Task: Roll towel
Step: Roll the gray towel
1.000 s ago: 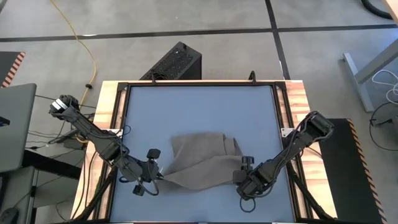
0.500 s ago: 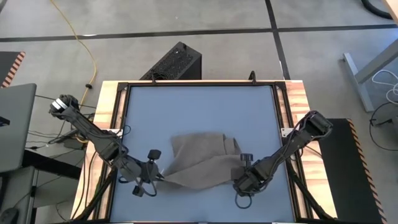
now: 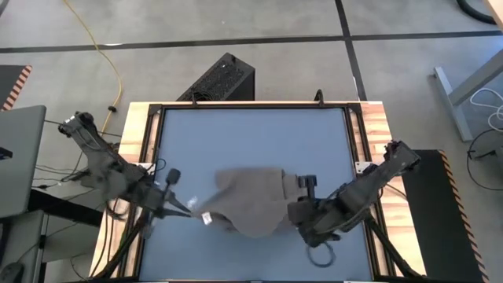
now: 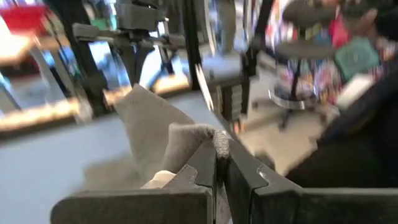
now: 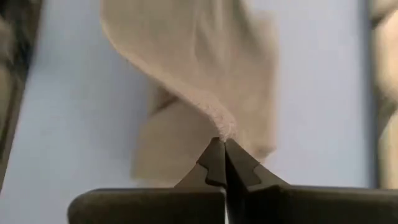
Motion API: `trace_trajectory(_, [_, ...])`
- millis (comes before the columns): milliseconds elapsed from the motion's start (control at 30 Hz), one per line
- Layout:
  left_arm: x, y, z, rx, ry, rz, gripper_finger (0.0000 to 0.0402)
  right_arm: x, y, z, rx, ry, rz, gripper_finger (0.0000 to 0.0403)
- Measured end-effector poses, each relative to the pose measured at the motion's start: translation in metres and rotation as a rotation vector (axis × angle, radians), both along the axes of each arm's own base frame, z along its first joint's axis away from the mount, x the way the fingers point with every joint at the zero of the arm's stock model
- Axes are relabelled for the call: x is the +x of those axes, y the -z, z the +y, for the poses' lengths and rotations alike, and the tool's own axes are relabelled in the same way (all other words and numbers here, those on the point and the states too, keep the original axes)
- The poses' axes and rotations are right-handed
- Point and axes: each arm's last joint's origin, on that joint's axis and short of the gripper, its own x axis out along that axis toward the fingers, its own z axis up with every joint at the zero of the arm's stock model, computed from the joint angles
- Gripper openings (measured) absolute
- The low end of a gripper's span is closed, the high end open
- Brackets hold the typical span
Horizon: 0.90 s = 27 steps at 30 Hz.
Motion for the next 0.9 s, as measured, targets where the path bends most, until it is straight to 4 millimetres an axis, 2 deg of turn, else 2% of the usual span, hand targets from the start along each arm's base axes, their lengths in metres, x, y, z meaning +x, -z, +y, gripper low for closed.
trace_trajectory(100, [-0.013, -0.024, 0.01, -0.038, 0.003, -0.11, 0.0, -0.012, -0.052, -0.003, -0.035, -0.068, -0.201, 0.0008])
trace_trajectory(233, [-0.026, -0.05, 0.023, -0.06, -0.011, -0.243, 0.0, -0.03, -0.111, -0.011, -0.114, -0.142, -0.454, 0.0009])
trace_trajectory(367, [-0.034, -0.073, 0.034, -0.035, -0.103, -0.34, 0.0, -0.041, -0.145, -0.023, -0.255, -0.219, -0.676, 0.0009])
trace_trajectory(500, [-0.041, -0.094, 0.048, 0.01, -0.309, -0.374, 0.0, -0.054, -0.175, -0.055, -0.387, -0.114, -0.808, 0.0009])
trace_trajectory(567, [-0.045, -0.101, 0.055, 0.037, -0.434, -0.356, 0.0, -0.059, -0.184, -0.076, -0.434, -0.042, -0.821, 0.001])
trace_trajectory(667, [-0.046, -0.099, 0.061, 0.099, -0.621, -0.276, 0.0, -0.059, -0.185, -0.11, -0.456, 0.072, -0.791, 0.001])
trace_trajectory(800, [-0.049, -0.082, 0.067, 0.216, -0.852, -0.126, 0.0, -0.048, -0.171, -0.162, -0.414, 0.197, -0.676, 0.001])
trace_trajectory(900, [-0.05, -0.067, 0.071, 0.268, -0.936, -0.064, 0.0, -0.026, -0.153, -0.205, -0.359, 0.26, -0.601, 0.001])
